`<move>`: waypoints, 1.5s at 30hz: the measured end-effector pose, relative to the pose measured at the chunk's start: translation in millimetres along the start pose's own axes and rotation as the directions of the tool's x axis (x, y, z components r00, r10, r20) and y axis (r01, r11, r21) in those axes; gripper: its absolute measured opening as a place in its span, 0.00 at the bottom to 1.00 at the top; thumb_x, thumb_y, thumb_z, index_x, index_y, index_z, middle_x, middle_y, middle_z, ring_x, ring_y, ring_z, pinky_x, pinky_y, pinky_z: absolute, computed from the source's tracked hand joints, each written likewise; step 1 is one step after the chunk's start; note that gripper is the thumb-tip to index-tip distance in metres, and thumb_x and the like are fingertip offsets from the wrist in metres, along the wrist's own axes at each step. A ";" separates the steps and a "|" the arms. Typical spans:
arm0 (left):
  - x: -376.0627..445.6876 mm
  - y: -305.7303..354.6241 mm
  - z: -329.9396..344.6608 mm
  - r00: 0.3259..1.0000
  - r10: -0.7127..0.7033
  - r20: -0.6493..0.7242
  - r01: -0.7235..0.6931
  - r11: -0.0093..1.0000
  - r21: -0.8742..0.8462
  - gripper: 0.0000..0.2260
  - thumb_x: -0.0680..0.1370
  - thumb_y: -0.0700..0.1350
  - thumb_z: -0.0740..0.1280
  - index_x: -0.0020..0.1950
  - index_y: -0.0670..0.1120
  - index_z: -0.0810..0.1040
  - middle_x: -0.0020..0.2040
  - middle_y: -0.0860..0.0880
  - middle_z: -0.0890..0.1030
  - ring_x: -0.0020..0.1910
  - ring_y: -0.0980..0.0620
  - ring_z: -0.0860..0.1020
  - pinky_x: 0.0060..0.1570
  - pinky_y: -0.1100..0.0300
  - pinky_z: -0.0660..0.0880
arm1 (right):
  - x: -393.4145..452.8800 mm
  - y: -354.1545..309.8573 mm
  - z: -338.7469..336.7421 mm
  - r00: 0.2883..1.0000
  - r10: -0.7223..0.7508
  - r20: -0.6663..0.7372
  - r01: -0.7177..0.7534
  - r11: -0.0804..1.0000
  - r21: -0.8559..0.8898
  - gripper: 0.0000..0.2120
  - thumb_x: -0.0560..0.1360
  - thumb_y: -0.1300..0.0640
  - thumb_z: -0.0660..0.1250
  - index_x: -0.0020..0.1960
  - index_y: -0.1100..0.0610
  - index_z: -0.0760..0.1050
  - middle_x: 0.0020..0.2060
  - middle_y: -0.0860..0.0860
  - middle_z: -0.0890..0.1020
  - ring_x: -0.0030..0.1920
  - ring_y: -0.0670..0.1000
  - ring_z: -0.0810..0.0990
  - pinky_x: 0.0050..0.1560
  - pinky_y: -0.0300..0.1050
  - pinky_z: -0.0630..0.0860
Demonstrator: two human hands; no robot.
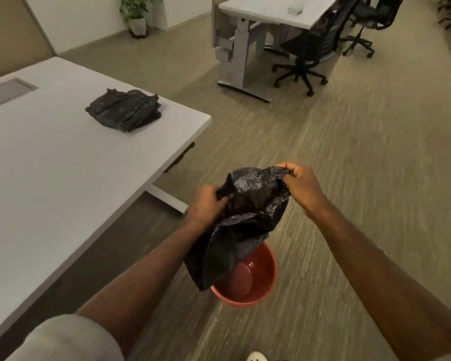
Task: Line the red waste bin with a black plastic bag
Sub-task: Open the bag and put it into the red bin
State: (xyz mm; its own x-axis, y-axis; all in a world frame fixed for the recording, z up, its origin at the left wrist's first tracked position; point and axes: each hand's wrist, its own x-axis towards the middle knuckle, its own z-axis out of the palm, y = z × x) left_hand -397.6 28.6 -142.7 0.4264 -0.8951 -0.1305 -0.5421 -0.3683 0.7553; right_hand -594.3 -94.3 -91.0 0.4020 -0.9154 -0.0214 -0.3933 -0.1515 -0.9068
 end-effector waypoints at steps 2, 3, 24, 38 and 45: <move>8.8 -25.0 28.6 0.999 -0.025 0.037 0.026 0.999 -0.019 0.08 0.78 0.49 0.70 0.40 0.51 0.78 0.35 0.50 0.81 0.34 0.53 0.80 0.34 0.57 0.73 | 3.0 45.5 13.0 0.999 0.037 0.001 -0.037 0.999 0.028 0.12 0.77 0.65 0.64 0.48 0.54 0.85 0.39 0.51 0.87 0.37 0.45 0.84 0.38 0.38 0.79; 13.4 -37.1 42.8 0.998 -0.026 0.053 0.028 0.999 -0.024 0.07 0.78 0.49 0.70 0.43 0.48 0.80 0.37 0.47 0.83 0.36 0.50 0.82 0.37 0.54 0.76 | 4.3 67.4 19.8 0.999 0.054 0.000 -0.054 0.998 0.036 0.11 0.77 0.65 0.64 0.48 0.56 0.85 0.39 0.51 0.87 0.37 0.44 0.85 0.37 0.38 0.79; 98.0 -260.5 258.9 0.947 0.258 0.193 -0.268 0.963 0.027 0.12 0.79 0.43 0.70 0.37 0.40 0.78 0.37 0.41 0.75 0.39 0.48 0.74 0.40 0.53 0.66 | -13.9 444.6 107.1 0.943 0.273 -0.190 -0.294 0.951 -0.096 0.07 0.73 0.62 0.72 0.38 0.65 0.81 0.34 0.61 0.83 0.37 0.55 0.80 0.39 0.48 0.73; 149.7 -279.2 256.5 0.985 0.171 -0.021 -0.161 0.958 0.239 0.23 0.77 0.50 0.71 0.25 0.47 0.67 0.22 0.51 0.67 0.23 0.53 0.66 0.25 0.59 0.56 | 8.2 480.0 134.4 0.941 0.263 -0.215 -0.257 0.965 0.057 0.16 0.72 0.56 0.77 0.29 0.59 0.77 0.24 0.49 0.80 0.26 0.46 0.75 0.32 0.42 0.68; 155.1 -336.2 266.0 0.983 0.087 0.160 -0.113 0.981 0.160 0.27 0.78 0.44 0.71 0.24 0.48 0.60 0.25 0.49 0.60 0.24 0.58 0.60 0.28 0.57 0.54 | -6.5 490.7 147.7 0.932 0.361 -0.030 -0.347 0.913 0.213 0.10 0.75 0.61 0.73 0.36 0.64 0.80 0.36 0.64 0.84 0.38 0.58 0.80 0.42 0.56 0.76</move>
State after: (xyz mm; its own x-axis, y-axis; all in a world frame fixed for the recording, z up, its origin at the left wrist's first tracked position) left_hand -341.9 -53.2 -587.7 0.2556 -0.9525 -0.1653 -0.6957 -0.3000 0.6527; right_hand -667.7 -107.6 -598.1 0.2078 -0.9191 -0.3347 -0.3223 0.2587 -0.9106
